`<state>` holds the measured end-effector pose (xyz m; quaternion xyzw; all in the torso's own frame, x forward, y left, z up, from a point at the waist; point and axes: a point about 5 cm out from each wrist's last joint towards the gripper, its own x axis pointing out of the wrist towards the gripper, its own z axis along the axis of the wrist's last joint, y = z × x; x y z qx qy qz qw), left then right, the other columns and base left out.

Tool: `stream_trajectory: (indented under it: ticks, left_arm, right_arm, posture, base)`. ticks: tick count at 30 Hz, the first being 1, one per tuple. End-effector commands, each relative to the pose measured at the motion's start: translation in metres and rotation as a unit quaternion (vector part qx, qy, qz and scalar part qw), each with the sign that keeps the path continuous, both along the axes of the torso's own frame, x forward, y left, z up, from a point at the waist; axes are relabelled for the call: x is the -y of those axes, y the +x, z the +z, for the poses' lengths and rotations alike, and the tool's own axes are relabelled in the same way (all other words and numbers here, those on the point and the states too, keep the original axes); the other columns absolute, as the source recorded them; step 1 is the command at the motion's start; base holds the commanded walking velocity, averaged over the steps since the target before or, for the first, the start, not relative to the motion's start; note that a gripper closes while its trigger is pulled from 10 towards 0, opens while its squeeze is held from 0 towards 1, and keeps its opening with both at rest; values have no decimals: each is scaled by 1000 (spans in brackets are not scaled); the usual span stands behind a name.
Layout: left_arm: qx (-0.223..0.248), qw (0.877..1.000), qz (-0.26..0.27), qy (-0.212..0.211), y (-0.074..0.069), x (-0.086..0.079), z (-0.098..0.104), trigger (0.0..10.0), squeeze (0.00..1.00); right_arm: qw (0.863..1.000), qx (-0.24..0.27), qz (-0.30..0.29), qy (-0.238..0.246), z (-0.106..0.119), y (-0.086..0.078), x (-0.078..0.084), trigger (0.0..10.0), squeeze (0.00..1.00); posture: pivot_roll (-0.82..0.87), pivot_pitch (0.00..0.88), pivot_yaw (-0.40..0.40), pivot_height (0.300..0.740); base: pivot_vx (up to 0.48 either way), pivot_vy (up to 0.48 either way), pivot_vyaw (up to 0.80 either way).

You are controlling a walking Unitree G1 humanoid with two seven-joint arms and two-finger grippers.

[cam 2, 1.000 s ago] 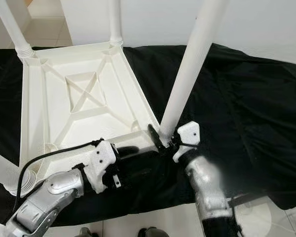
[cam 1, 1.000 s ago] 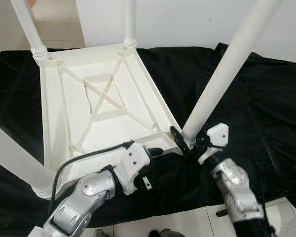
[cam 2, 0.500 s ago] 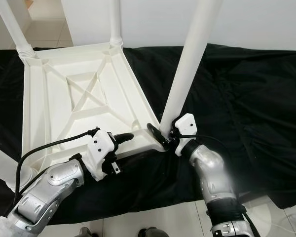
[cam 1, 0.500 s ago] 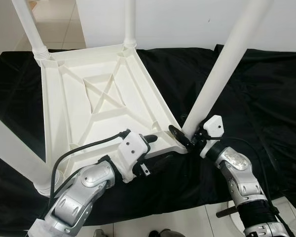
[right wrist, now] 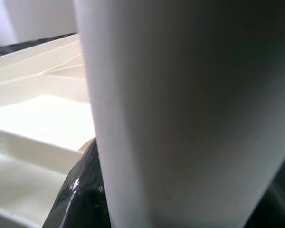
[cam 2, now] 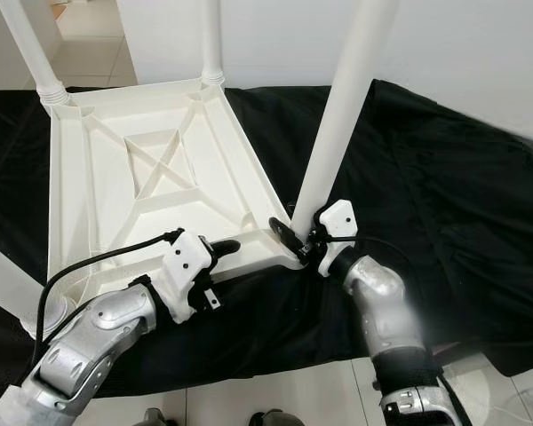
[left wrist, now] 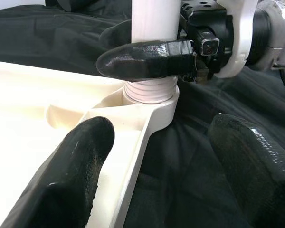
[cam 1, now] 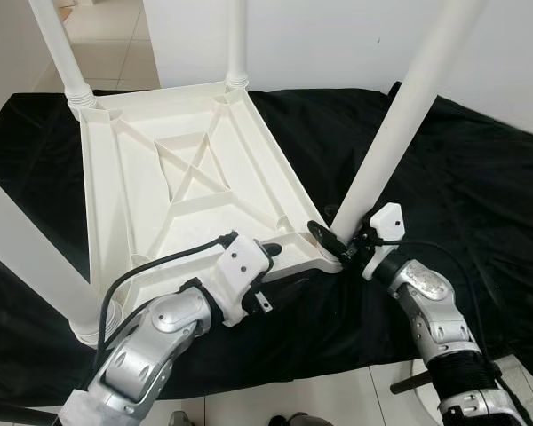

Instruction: Building children table

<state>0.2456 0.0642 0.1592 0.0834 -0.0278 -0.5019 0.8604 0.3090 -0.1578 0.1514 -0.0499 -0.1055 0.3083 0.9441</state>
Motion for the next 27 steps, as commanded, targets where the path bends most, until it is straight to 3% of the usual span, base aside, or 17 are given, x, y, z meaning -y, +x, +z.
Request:
stream_trajectory:
  ticks: [1,5,7,8,9,12,18,21,22,24,27]
  left_arm:
    - [-10,1000,26,0,3,-2,-4,10000,0]
    - [-10,1000,22,-5,4,-1,-4,10000,0]
    - [-9,1000,23,-4,4,1,-5,10000,0]
    - [-9,1000,23,-4,4,1,-5,10000,0]
    - [-10,1000,20,-4,3,2,-6,10000,0]
    - [-12,1000,19,-4,2,2,-7,10000,0]
    - [-8,1000,18,-4,2,4,-7,10000,0]
    - [-8,1000,19,-6,2,4,-7,10000,0]
    - [-9,1000,19,-7,2,4,-7,10000,0]
    - [2,1000,22,-8,1,4,-6,10000,0]
    - [3,1000,22,-20,1,4,-5,10000,0]
  right_arm:
    - [999,-27,-31,5,-11,-2,3,10000,0]
    - [999,-27,-43,20,-11,-4,0,10000,0]
    - [990,-61,-114,55,-16,-4,-4,10000,0]
    - [990,-61,-114,55,-16,-4,-4,10000,0]
    - [982,-63,-166,65,-17,-6,-8,10000,0]
    - [979,-61,-185,68,-17,-8,-12,10000,0]
    - [957,-75,-261,101,-21,-16,-21,10000,0]
    - [911,-84,-381,133,-28,-23,-21,10000,0]
    - [902,-84,-402,136,-30,-25,-21,10000,0]
    - [908,-107,-380,142,-31,-25,-37,10000,0]
    - [910,-93,-380,138,-24,-25,-37,10000,0]
  posture:
    - [-45,111,-42,740]
    - [-47,107,-42,740]
    - [-46,101,-47,740]
    - [-46,101,-47,740]
    - [-48,97,-49,740]
    - [-49,99,-51,740]
    - [-45,97,-61,740]
    - [-43,95,-64,740]
    - [-43,95,-64,740]
    - [-45,90,-65,740]
    - [-48,90,-63,740]
  base:
    - [0,0,0]
    - [0,0,0]
    - [0,0,0]
    - [0,0,0]
    - [0,0,0]
    - [0,0,0]
    - [0,0,0]
    - [0,0,0]
    - [0,0,0]
    - [0,0,0]
    - [0,0,0]
